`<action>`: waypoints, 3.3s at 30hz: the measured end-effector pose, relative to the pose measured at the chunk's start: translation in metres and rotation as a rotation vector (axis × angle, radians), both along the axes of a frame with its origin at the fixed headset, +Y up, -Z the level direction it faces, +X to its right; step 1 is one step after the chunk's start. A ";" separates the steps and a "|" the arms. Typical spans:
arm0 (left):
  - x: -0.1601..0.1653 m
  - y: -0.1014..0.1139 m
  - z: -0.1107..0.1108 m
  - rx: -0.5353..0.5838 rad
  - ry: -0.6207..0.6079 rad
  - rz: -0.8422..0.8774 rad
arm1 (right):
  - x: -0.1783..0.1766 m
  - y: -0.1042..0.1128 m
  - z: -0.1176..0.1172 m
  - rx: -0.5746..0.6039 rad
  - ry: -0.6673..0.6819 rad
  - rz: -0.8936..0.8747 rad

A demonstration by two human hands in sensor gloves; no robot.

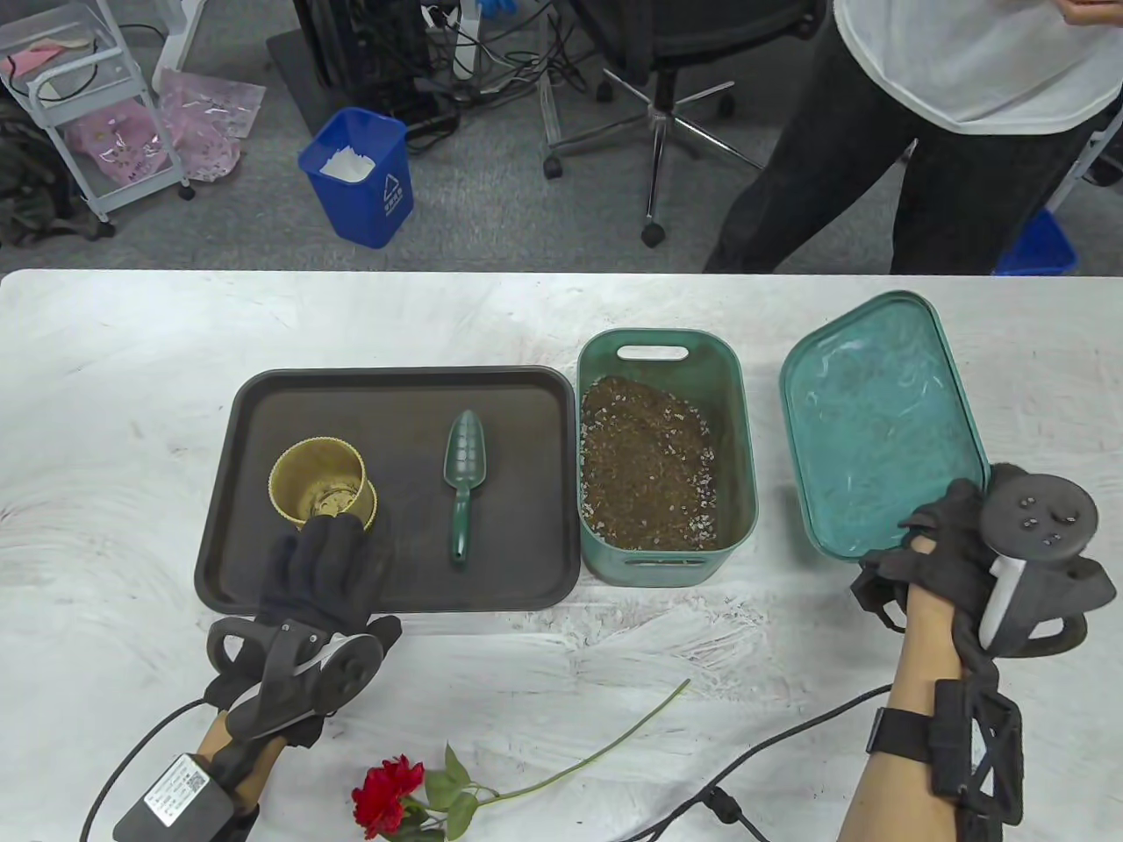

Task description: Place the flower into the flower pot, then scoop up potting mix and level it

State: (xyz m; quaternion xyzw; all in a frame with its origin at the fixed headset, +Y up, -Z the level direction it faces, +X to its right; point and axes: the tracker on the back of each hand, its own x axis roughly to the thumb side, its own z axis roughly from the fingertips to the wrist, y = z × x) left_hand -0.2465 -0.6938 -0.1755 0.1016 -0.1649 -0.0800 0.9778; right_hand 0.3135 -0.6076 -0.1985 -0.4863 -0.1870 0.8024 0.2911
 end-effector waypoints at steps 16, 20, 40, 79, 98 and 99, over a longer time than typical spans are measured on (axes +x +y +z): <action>0.001 0.001 0.000 -0.002 0.000 -0.010 | 0.040 -0.122 0.016 -0.087 -0.040 -0.428; 0.001 0.003 0.001 0.009 0.002 -0.004 | 0.042 -0.136 0.015 -0.149 -0.032 -0.431; 0.004 0.002 0.001 -0.003 -0.007 -0.015 | -0.036 -0.002 -0.002 0.252 0.331 0.197; 0.003 -0.015 -0.010 -0.085 0.044 -0.050 | -0.337 -0.146 0.090 -0.289 2.149 0.826; -0.012 0.000 -0.009 -0.040 0.077 0.057 | -0.308 -0.120 0.063 -0.026 2.056 0.527; -0.017 0.003 -0.009 -0.033 0.088 0.092 | -0.301 -0.112 0.059 0.028 2.021 0.490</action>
